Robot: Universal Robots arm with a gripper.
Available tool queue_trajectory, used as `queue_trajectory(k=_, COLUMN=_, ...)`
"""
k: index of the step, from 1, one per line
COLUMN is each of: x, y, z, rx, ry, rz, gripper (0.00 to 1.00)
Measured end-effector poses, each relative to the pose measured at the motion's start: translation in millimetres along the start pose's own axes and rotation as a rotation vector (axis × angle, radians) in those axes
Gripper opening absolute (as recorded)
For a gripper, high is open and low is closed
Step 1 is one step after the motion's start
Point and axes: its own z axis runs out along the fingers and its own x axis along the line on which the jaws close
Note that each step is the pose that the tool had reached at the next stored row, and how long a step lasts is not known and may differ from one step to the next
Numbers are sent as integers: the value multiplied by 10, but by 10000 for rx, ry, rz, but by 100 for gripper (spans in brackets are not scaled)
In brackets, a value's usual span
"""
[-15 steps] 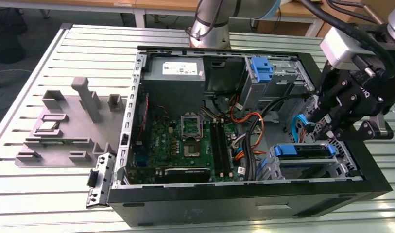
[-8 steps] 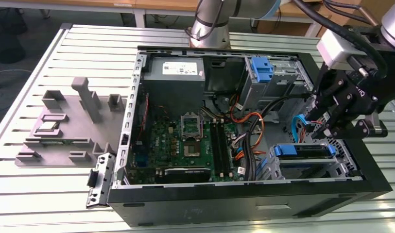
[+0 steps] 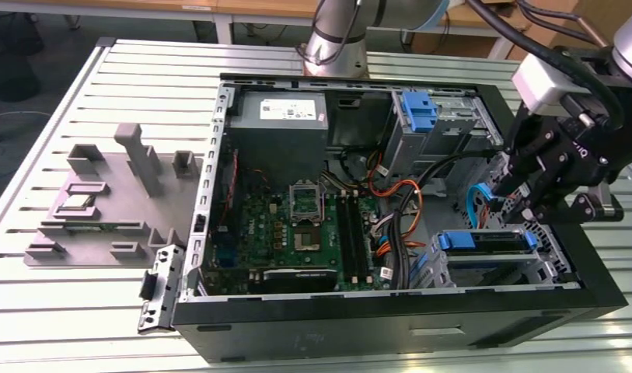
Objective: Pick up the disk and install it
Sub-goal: 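Insert the first disk wire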
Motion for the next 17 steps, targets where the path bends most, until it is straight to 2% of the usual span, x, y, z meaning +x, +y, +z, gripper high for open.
queue_trajectory(k=4, x=0, y=-3, z=38, rx=-35, ry=81, rz=-8, gripper=42)
queue_trajectory(k=8, x=0, y=-2, z=39, rx=-37, ry=83, rz=-17, gripper=42)
queue_trajectory(k=13, x=1, y=45, z=43, rx=-30, ry=82, rz=-28, gripper=42)
queue_trajectory(k=17, x=1, y=54, z=42, rx=-30, ry=84, rz=-29, gripper=42)
